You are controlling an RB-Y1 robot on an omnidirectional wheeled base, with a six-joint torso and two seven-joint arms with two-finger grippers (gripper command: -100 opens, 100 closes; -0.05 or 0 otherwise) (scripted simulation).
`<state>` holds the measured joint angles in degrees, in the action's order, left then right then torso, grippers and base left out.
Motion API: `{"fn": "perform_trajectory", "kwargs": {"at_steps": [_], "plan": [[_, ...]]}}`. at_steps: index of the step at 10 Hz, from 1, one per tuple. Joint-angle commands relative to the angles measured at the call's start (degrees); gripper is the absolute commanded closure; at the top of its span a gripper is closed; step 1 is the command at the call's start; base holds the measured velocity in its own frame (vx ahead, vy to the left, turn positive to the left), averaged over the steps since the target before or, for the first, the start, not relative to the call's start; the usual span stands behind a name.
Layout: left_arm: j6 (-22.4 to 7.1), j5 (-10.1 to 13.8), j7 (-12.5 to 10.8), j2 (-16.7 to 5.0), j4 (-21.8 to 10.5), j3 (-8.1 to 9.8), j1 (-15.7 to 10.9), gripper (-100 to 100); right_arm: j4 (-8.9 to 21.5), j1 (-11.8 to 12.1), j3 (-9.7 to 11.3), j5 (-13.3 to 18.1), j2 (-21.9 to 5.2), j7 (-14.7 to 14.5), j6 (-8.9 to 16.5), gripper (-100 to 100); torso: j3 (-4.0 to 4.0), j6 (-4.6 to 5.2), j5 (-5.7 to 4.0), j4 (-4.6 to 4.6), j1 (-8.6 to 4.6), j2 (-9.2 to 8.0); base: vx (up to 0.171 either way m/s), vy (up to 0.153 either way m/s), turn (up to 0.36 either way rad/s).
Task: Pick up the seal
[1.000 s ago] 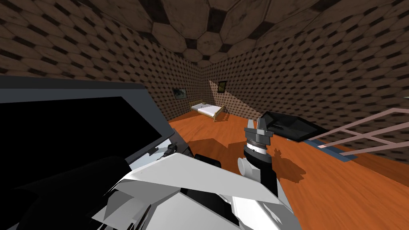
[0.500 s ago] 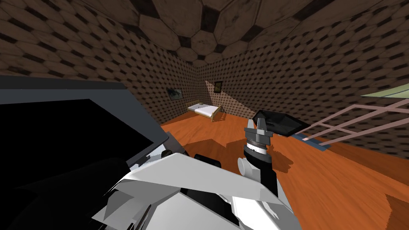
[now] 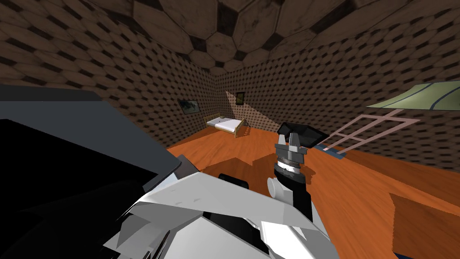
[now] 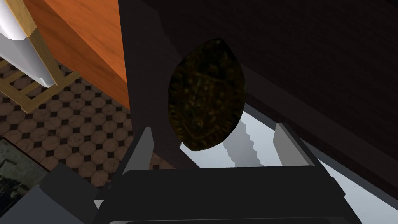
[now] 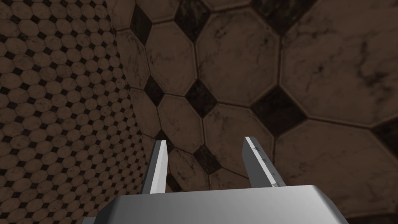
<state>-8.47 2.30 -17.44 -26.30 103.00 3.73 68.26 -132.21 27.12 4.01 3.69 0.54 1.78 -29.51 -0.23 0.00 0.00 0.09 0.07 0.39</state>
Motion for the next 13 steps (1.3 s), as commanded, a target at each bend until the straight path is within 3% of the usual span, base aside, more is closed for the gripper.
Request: {"fn": "perform_trajectory", "kwargs": {"at_steps": [1,9,10,11,12,13], "plan": [[-1.5,-0.2,-1.2,-0.1,-2.2,0.38,1.2,-100,0.0,0.0,0.0,0.0,0.0,0.0,0.0,0,0.0,0.0,0.0,0.0,0.0,0.0,0.115,0.061,-0.167],[-7.1,0.1,-5.2,-1.0,-7.2,0.9,3.4,-100,0.0,0.0,0.0,0.0,0.0,0.0,0.0,0,0.03,-0.02,0.02,-0.01,0.03,-0.06,0.081,0.047,-0.121],[-6.9,0.2,-4.9,-1.2,-6.2,1.1,3.7,-100,0.0,0.0,0.0,0.0,0.0,0.0,0.0,0,0.06,-0.02,0.01,-0.03,-0.03,-0.11,0.03,0.021,-0.019],[-7.1,0.2,-5.1,-1.2,-6.3,1.08,3.7,0,0.0,0.0,0.0,0.0,0.0,0.0,0.0,0,0.13,-0.04,-0.01,-0.05,-0.14,-0.23,0.006,0.005,0.002],[-6.7,0.1,-4.6,-0.7,-8.1,0.96,2.2,-100,0.0,0.0,0.0,0.0,0.0,0.0,0.0,0,0.18,-0.04,-0.03,-0.07,-0.22,-0.33,-0.003,0.0,-0.01],[-6.4,0.1,-4.3,-0.4,-9.2,0.88,1.3,-100,0.0,0.0,0.0,0.0,0.0,0.0,0.0,0,0.22,-0.04,-0.03,-0.09,-0.24,-0.38,-0.005,0.001,-0.017]]}}
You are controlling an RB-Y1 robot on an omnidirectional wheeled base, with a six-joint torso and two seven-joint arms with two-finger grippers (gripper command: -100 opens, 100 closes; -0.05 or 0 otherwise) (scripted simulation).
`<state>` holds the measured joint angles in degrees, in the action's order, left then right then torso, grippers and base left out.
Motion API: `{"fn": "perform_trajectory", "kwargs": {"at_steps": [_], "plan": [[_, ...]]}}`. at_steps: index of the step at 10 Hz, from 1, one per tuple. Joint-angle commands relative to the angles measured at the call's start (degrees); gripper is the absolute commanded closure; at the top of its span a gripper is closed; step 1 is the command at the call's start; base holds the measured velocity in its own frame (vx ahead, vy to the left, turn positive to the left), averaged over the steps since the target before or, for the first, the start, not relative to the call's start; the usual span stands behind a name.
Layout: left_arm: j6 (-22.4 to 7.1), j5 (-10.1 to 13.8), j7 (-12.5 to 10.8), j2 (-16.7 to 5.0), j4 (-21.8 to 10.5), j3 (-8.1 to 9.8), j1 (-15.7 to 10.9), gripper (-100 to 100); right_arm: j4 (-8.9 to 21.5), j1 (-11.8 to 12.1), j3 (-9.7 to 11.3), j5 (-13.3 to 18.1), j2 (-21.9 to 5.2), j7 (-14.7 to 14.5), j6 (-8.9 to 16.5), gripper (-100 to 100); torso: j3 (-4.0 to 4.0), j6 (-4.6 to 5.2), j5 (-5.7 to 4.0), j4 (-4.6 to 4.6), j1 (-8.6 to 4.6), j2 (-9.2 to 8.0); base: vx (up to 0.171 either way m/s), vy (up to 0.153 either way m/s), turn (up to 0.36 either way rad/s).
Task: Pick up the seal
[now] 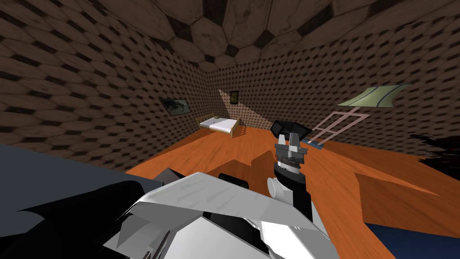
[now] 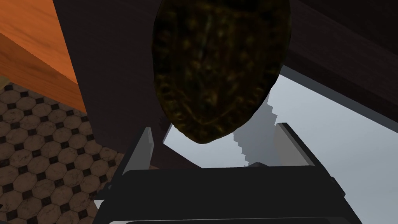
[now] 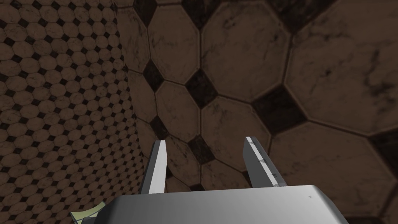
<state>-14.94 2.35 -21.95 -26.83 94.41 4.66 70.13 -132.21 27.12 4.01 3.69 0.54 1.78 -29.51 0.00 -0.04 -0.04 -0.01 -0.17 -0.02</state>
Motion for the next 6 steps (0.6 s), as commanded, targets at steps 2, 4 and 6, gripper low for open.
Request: {"fn": "perform_trajectory", "kwargs": {"at_steps": [2,4,6], "plan": [[0.5,0.0,0.8,0.7,-3.0,-0.2,-2.5,-100,0.0,0.0,0.0,0.0,0.0,0.0,0.0,0,0.0,0.0,0.0,0.0,0.0,0.0,-0.002,0.0,-0.008],[0.3,0.0,0.6,0.5,-2.3,-0.16,-2.0,100,0.0,0.0,0.0,0.0,0.0,0.0,0.0,0,0.0,-0.01,-0.01,0.0,-0.01,0.0,0.0,0.0,0.0],[0.3,0.0,0.6,0.5,-2.3,-0.1,-2.0,100,0.0,0.0,0.0,0.0,0.0,0.0,0.0,0,0.02,-0.02,0.06,-0.02,0.0,-0.01,0.0,0.0,0.0]]}}
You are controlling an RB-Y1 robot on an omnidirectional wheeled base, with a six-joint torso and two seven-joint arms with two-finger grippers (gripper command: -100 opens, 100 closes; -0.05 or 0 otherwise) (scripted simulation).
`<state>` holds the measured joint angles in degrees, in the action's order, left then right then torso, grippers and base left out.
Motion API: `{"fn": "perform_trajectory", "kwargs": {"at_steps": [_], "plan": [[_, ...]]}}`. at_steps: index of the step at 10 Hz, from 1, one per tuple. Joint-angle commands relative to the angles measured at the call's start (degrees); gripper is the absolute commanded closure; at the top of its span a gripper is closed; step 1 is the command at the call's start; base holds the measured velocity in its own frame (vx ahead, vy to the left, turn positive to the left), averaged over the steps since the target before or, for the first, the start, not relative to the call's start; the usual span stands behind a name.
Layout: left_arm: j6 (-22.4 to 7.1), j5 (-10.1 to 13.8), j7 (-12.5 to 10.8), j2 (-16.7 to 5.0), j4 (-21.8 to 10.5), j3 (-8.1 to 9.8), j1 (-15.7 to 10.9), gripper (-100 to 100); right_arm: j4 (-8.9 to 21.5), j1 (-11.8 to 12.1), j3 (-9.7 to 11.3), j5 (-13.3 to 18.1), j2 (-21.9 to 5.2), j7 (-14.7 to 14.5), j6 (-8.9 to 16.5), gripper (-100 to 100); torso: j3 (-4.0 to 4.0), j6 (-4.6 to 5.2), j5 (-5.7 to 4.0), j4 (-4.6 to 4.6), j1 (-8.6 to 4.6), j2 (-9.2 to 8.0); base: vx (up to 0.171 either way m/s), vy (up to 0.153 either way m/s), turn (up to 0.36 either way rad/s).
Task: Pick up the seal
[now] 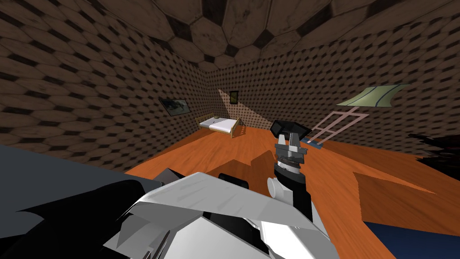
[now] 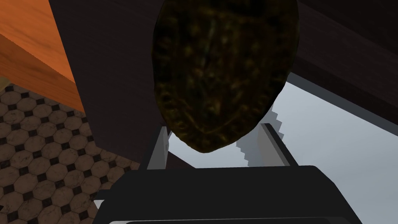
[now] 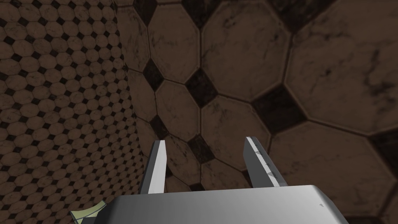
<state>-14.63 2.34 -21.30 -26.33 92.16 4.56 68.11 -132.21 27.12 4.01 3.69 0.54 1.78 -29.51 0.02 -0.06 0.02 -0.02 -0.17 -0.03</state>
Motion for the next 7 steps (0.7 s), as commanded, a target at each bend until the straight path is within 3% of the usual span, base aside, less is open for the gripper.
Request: {"fn": "perform_trajectory", "kwargs": {"at_steps": [1,2,3,4,6,7], "plan": [[0.0,0.0,0.0,0.0,0.0,0.0,0.0,100,0.0,0.0,0.0,0.0,0.0,0.0,0.0,0,0.0,0.0,0.0,0.0,0.0,0.0,0.0,0.0,0.0],[0.0,0.0,0.0,0.0,0.0,0.0,0.0,100,0.0,0.0,0.0,0.0,0.0,0.0,0.0,0,0.0,0.0,0.0,0.01,0.0,0.0,0.0,0.0,0.0],[0.0,0.0,0.0,0.0,0.0,0.01,0.0,0,0.0,0.0,0.0,0.0,0.0,0.0,0.0,0,-0.01,0.0,0.0,0.01,0.0,0.01,0.0,0.0,0.0],[-0.3,0.1,-0.4,-0.4,1.6,0.06,1.4,100,0.0,0.0,0.0,0.0,0.0,0.0,0.0,0,-0.01,0.0,0.0,0.01,0.0,0.01,0.004,0.0,0.013],[-0.8,0.1,-1.0,-1.0,4.0,0.22,3.3,100,0.0,0.0,0.0,0.0,0.0,0.0,0.0,0,-0.02,-0.03,-0.02,0.02,-0.04,0.02,0.006,-0.001,0.019],[-0.5,0.1,-0.8,-0.8,3.3,0.18,2.8,100,0.0,0.0,0.0,0.0,0.0,0.0,0.0,0,-0.02,-0.02,-0.03,0.02,-0.05,0.02,0.0,0.0,0.0]]}}
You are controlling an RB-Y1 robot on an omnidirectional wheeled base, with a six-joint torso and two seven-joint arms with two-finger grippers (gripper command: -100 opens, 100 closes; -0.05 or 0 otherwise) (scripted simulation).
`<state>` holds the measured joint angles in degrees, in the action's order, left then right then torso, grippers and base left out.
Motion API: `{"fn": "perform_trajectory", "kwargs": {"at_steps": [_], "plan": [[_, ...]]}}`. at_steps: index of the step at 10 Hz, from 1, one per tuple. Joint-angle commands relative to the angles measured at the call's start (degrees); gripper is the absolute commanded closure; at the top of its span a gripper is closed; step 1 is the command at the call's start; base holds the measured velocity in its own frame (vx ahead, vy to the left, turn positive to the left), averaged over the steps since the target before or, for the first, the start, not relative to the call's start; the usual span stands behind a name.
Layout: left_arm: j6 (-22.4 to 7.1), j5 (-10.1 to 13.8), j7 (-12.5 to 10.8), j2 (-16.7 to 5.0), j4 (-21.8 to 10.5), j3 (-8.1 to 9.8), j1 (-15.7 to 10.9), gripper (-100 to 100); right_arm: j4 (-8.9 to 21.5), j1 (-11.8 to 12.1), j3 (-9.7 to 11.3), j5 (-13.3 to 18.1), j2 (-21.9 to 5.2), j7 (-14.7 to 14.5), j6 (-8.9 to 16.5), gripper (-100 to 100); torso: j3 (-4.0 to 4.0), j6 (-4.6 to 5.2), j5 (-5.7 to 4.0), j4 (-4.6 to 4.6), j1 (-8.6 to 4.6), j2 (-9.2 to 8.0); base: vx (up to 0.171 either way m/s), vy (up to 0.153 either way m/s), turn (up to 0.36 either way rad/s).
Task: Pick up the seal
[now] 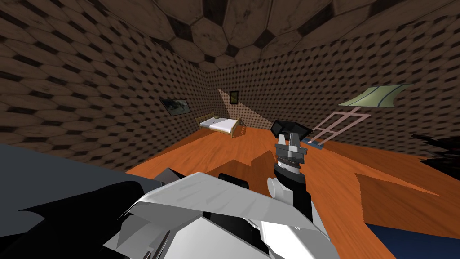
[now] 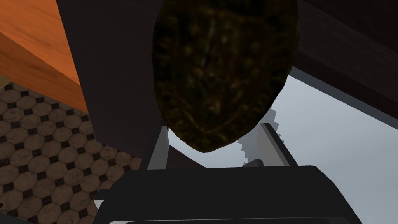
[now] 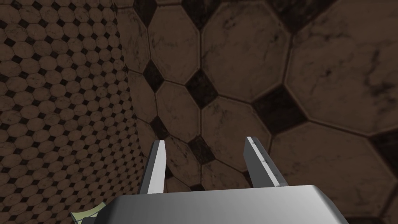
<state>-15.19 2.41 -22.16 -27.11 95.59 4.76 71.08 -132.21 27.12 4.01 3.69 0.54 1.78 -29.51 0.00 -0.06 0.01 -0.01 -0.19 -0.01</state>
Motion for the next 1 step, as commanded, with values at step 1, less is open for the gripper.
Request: {"fn": "perform_trajectory", "kwargs": {"at_steps": [1], "plan": [[0.0,0.0,0.0,0.0,0.0,0.0,0.0,0,0.0,0.0,0.0,0.0,0.0,0.0,0.0,0,0.0,0.0,0.0,0.0,0.0,0.0,0.0,0.0,0.0]]}}
